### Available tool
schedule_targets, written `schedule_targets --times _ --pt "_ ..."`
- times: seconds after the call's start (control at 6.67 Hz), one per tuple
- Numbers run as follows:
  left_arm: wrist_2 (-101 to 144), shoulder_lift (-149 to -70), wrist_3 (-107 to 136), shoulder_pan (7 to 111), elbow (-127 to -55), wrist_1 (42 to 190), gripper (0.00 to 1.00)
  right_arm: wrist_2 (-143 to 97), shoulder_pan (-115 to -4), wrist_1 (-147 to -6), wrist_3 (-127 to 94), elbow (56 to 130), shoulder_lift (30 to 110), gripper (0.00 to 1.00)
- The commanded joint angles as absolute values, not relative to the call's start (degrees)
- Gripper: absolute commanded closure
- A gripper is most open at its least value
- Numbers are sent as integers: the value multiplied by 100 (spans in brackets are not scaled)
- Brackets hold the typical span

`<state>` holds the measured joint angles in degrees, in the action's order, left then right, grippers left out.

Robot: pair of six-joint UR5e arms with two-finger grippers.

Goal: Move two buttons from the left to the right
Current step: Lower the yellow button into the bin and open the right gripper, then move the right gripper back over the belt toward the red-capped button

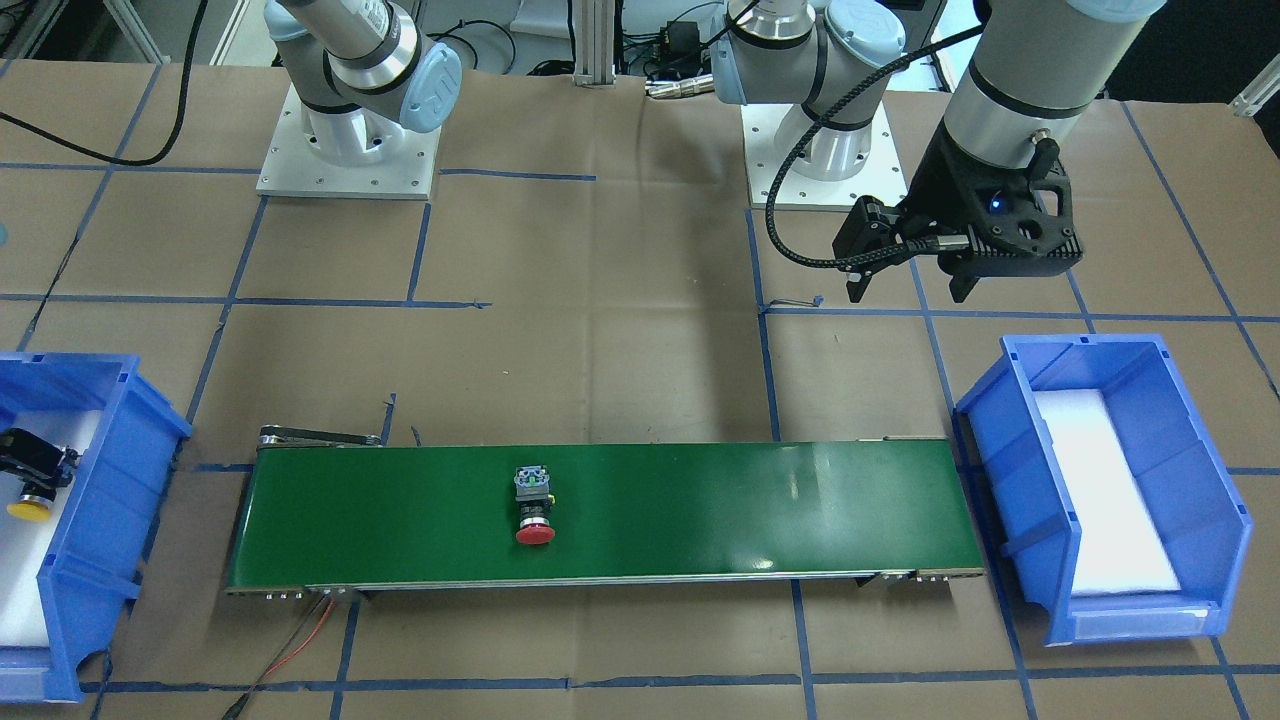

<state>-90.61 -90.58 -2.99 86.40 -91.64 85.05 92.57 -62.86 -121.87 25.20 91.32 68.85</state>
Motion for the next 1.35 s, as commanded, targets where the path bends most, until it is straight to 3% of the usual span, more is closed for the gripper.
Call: schedule_targets --times 0.0,0.15,0.6,1.2 --pt "-9062 -9062 -299 8640 -9167 8499 0 9264 -7053 -11476 2505 8223 6970 0" --pt "-9062 -9062 -299 8640 -9167 8508 0 9264 -7536 -10878 1913 8000 6978 0" --pt "-9062 -9062 -299 8640 -9149 8499 0 9255 -9067 -10889 -700 8077 6909 0" --pt "-9062 -9053 -308 8631 -9176 8499 0 9237 -9228 -10898 -721 8086 6776 0"
